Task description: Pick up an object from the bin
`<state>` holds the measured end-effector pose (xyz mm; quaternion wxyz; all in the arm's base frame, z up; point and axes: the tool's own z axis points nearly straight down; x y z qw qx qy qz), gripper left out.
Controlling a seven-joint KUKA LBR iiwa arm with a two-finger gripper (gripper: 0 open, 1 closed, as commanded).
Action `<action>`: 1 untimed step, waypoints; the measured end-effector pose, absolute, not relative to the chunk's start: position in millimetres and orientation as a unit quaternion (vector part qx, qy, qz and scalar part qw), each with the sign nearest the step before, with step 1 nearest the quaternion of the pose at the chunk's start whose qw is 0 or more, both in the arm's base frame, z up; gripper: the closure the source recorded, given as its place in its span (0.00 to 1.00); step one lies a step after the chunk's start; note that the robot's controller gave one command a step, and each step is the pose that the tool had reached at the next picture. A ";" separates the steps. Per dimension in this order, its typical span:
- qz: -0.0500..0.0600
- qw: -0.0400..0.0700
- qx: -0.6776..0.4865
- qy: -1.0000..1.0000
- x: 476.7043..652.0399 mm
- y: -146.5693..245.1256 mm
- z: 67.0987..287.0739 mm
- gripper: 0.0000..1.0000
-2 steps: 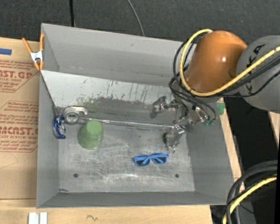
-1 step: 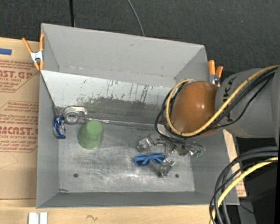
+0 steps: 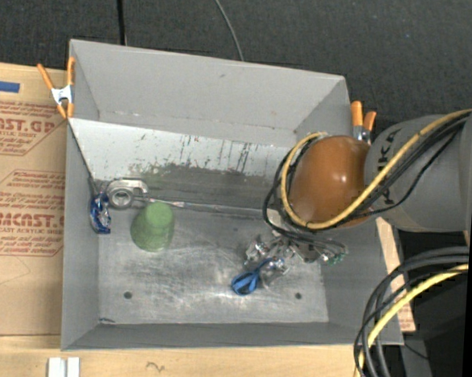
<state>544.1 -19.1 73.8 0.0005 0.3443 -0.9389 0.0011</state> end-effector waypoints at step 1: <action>0.002 -0.004 0.455 -0.891 580.5 -33.7 195.7 1.00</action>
Offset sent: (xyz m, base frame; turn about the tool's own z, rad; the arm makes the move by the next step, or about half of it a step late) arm 0.0340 -0.0153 0.1185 -0.2418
